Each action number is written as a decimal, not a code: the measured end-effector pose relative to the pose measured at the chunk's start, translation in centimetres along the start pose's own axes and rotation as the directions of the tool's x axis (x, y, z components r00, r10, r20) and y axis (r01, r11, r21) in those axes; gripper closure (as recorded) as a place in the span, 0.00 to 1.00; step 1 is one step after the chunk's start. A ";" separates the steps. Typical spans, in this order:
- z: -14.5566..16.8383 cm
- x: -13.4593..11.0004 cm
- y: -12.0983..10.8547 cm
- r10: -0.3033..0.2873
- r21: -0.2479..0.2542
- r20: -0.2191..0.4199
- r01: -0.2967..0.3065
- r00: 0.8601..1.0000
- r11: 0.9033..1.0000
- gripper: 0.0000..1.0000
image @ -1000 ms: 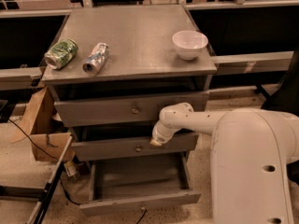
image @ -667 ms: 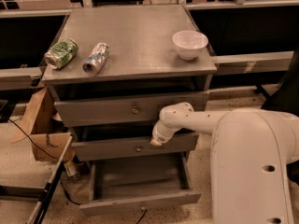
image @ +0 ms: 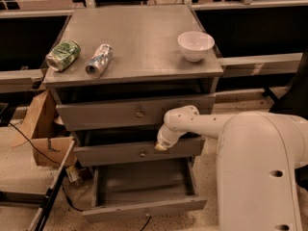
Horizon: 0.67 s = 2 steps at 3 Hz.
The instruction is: Open middle drawer
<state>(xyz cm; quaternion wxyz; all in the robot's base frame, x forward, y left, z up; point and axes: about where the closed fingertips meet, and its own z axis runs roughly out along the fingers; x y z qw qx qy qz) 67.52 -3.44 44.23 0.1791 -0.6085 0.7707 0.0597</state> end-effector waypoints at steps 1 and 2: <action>0.1 0.4 0.3 -0.001 -0.003 -0.010 0.001 1.000 1.000 0.25; -0.2 2.0 1.4 -0.006 0.013 -0.048 0.007 0.999 1.000 0.03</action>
Offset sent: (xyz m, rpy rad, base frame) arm -0.0906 -0.0399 -0.0448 -0.1511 0.0714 0.0198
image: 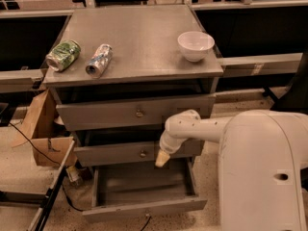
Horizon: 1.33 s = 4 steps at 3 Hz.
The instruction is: Open middle drawer
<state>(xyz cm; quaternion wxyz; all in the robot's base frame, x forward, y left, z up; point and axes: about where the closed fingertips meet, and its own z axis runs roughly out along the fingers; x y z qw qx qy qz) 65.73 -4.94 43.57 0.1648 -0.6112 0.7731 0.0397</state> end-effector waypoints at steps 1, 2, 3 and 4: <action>0.9 2.4 3.4 -0.010 -0.031 -0.054 0.009 0.998 0.999 0.00; 0.9 2.5 3.5 -0.012 -0.034 -0.060 0.010 0.998 0.999 0.00; 0.9 2.4 3.5 -0.012 -0.034 -0.060 0.010 0.998 0.999 0.18; 0.8 2.4 3.6 -0.015 -0.036 -0.063 0.013 0.998 0.999 0.41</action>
Offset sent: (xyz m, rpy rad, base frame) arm -0.0740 -0.0261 -0.0432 -0.1036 0.0835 0.0238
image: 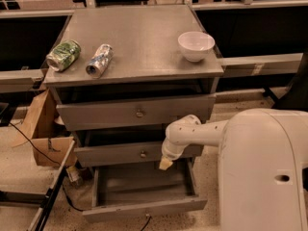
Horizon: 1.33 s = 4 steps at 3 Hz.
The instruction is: Open middle drawer
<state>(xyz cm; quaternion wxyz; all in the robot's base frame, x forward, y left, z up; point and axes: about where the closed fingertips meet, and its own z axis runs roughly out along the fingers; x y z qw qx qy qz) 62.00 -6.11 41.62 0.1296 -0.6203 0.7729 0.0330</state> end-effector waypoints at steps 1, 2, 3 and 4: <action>-0.6 -0.2 -0.5 0.000 0.000 0.000 0.000 1.000 1.000 0.63; -1.0 -0.4 -0.9 0.000 0.000 0.000 0.000 1.000 1.000 0.88; -1.3 -0.5 -1.3 0.000 0.000 0.000 0.000 1.000 1.000 1.00; -1.6 -0.7 -1.9 0.000 0.000 0.000 0.000 1.000 1.000 1.00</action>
Offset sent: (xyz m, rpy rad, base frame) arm -0.0439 -0.0191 -0.0119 -0.0768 0.0183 0.0463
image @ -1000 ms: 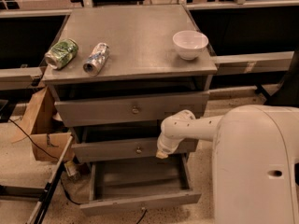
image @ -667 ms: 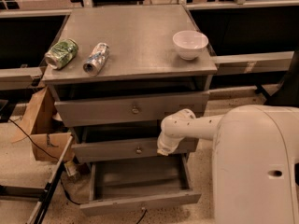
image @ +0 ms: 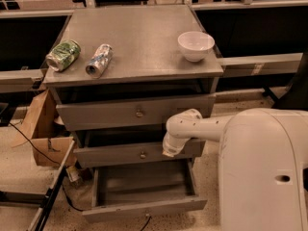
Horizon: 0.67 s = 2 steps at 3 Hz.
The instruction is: Open middle drawer
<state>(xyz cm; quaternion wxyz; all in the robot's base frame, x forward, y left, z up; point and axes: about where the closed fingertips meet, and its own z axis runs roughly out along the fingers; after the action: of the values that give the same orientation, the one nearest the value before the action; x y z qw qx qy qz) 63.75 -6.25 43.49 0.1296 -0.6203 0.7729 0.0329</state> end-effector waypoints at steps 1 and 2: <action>-0.2 -0.1 -0.5 0.000 0.000 0.000 0.000 1.000 1.000 1.00; -0.3 -0.2 -1.0 0.000 0.000 0.000 0.000 1.000 1.000 1.00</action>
Offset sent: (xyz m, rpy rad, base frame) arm -0.0905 -0.0394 -0.0213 -0.1294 0.0320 0.0842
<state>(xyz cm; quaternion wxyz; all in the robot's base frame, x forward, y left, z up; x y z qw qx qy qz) 64.68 -6.32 43.93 0.1296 -0.6203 0.7729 0.0328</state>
